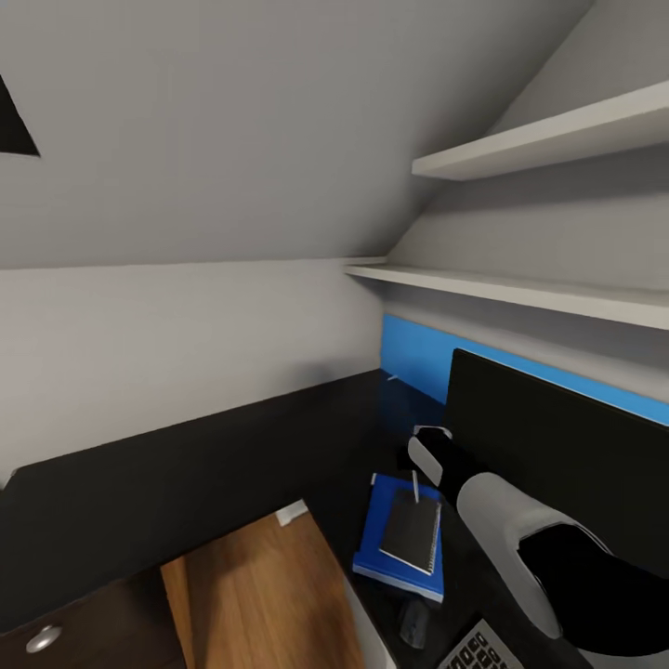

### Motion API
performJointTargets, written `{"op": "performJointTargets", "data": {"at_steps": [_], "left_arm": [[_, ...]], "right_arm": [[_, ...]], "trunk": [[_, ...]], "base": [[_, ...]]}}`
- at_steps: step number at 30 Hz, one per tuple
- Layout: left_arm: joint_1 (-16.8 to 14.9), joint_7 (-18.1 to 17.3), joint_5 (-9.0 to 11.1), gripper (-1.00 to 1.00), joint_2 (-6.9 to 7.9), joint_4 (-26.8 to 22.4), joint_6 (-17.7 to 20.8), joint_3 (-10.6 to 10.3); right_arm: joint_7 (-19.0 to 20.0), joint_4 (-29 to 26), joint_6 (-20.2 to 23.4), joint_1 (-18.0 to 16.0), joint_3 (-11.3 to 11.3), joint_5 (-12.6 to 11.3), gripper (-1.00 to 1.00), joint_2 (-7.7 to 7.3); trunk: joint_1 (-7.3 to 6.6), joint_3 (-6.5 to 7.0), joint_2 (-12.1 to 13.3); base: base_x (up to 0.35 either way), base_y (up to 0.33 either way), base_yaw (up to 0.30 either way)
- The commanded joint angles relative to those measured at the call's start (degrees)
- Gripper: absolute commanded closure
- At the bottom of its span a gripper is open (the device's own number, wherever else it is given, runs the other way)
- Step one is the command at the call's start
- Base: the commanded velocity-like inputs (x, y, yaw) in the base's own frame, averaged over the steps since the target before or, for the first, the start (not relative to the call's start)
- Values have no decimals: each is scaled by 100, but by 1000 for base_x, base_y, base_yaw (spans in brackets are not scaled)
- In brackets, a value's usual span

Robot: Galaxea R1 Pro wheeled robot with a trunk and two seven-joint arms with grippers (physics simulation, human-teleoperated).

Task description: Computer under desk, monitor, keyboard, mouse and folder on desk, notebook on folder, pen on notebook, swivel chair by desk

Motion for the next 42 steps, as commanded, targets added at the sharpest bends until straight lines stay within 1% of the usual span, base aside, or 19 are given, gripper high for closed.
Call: {"op": "performJointTargets", "data": {"at_steps": [1, 4, 7, 8, 10, 11, 14, 18, 21, 22, 28, 34, 42], "left_arm": [[-1, 47, 41, -100, 9, -16, 10, -20], [-1, 47, 39, -100, 9, -16, 10, 55], [-1, 49, 39, -100, 7, -16, 10, 198], [-1, 47, 37, -100, -5, -22, 10, 353], [-1, 45, 37, -100, -14, -23, 10, 389], [-1, 43, 36, -100, -24, -24, 10, 426], [-1, 43, 36, -100, -28, -25, 10, 444], [-1, 48, 36, -100, -24, -25, 10, 456], [-1, 50, 36, -100, -24, -25, 10, 460], [-1, 50, 36, -100, -26, -25, 10, 462], [-1, 51, 36, -100, -23, -25, 10, 468], [-1, 51, 37, -100, -16, -25, 10, 471], [-1, 51, 36, -100, -21, -25, 10, 472]], "right_arm": [[-39, -3, 11, -5, 47, -64, 100, 1], [-39, 3, 3, -5, 49, -60, 100, 1], [-39, 9, -3, -6, 51, -53, 100, 2], [-24, 61, -5, 0, 57, -55, 100, 12], [-17, 129, -5, 1, 58, -53, 100, 31], [-1, 284, -11, 2, 60, -47, 100, 87], [9, 377, -14, 6, 61, -43, 100, 129], [18, 413, -24, 34, 55, -42, 100, 144], [31, 421, -62, 133, 56, -38, 100, 147], [37, 422, -132, 216, 64, -35, 100, 150], [83, 423, -252, 270, 69, -33, 100, 147], [271, 431, -470, 292, 70, -24, 100, 127], [285, 432, -488, 293, 70, -16, 100, 104]], "trunk": [[0, -4, -5], [0, 3, -5], [0, 6, -5], [0, 6, -5], [0, 6, -5], [0, 6, -5], [0, 6, -5], [0, 6, -5], [0, 6, -5], [0, 6, -5], [0, 6, -5], [0, 6, -5], [0, 6, -5]], "base": [[0, 0, -157], [0, 0, -102], [0, 0, -40], [0, 0, -9], [0, 0, -6], [0, 0, -2], [0, 0, -1], [0, 0, 0], [0, 0, 0], [0, 0, 0], [0, 0, 0], [0, 0, 0], [0, 0, 0]]}}
